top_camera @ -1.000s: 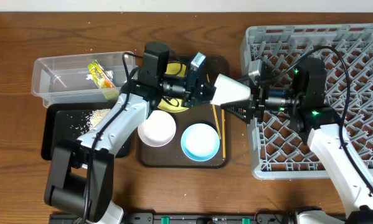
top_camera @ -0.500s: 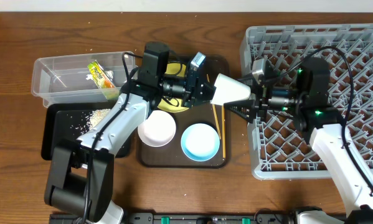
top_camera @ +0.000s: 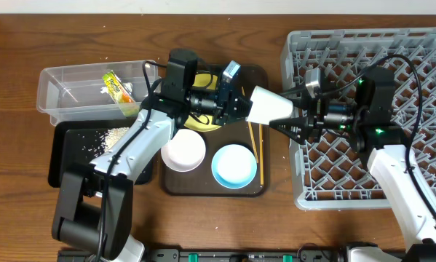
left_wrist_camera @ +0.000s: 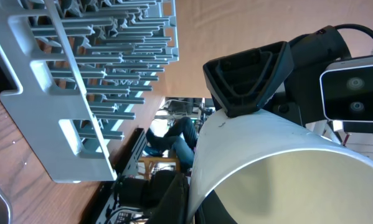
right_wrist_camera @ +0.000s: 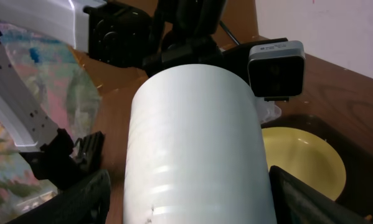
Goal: Sort waste into correct bins and load items into the dishwasher rack
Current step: 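Hand the white cup from the left gripper to the right gripper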
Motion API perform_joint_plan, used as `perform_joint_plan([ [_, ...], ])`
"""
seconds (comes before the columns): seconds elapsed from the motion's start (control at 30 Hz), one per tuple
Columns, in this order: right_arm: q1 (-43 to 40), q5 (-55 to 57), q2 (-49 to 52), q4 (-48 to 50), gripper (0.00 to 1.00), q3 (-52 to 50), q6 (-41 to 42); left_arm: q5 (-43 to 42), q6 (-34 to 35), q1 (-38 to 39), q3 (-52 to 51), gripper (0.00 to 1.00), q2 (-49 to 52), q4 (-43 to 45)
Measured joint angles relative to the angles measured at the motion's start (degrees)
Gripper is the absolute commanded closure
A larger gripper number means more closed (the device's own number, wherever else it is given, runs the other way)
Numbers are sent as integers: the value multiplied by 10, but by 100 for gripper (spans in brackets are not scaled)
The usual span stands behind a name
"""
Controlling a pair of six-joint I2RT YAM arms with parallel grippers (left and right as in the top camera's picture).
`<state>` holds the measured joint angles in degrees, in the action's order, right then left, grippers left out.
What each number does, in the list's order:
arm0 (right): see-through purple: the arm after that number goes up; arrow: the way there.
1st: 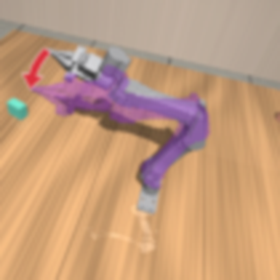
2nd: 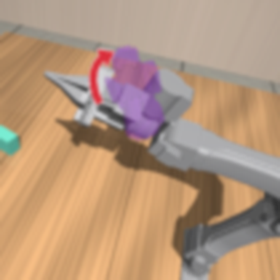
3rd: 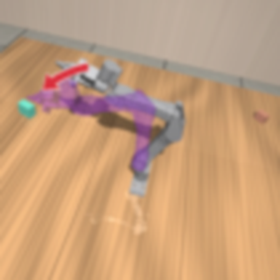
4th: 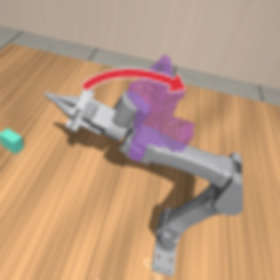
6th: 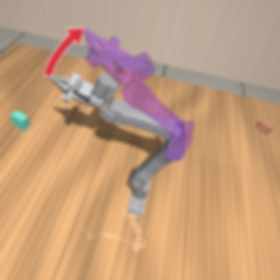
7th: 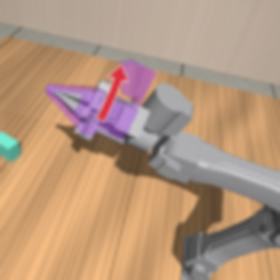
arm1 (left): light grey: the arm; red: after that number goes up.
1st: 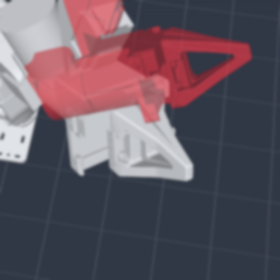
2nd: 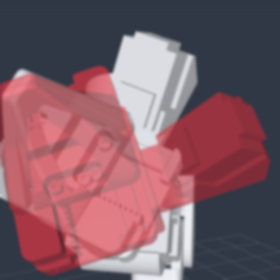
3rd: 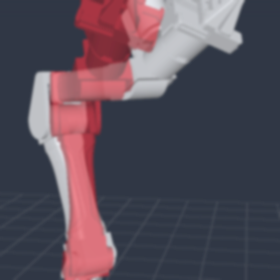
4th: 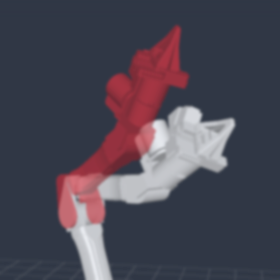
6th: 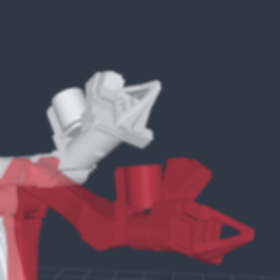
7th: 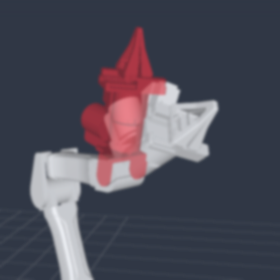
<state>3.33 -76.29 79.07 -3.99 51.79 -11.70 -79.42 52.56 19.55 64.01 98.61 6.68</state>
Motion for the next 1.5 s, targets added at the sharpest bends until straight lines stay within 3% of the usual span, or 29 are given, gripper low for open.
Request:
perform_joint_plan([
  [0.37, 6, 0, 0, 2, 25, 0, 0, -12, 38, 0, 0, 94, 0, 67],
  [0.9, 8, 0, 0, 34, 25, 0, 0, -15, 56, 0, 0, 94, 0, 69],
  [1.03, 8, 2, 0, 36, 33, 0, 0, -16, 56, 0, 0, 94, 0, 69],
  [1.2, 8, 6, 1, 38, 55, 0, 2, -16, 55, 0, 0, 94, 0, 69],
  [1.4, 8, 6, 1, 38, 55, 0, 2, -16, 55, 0, 0, 93, 0, 69],
  [1.5, 8, 6, 1, 38, 60, 0, 2, -16, 52, 0, 0, 86, 0, 69],
])
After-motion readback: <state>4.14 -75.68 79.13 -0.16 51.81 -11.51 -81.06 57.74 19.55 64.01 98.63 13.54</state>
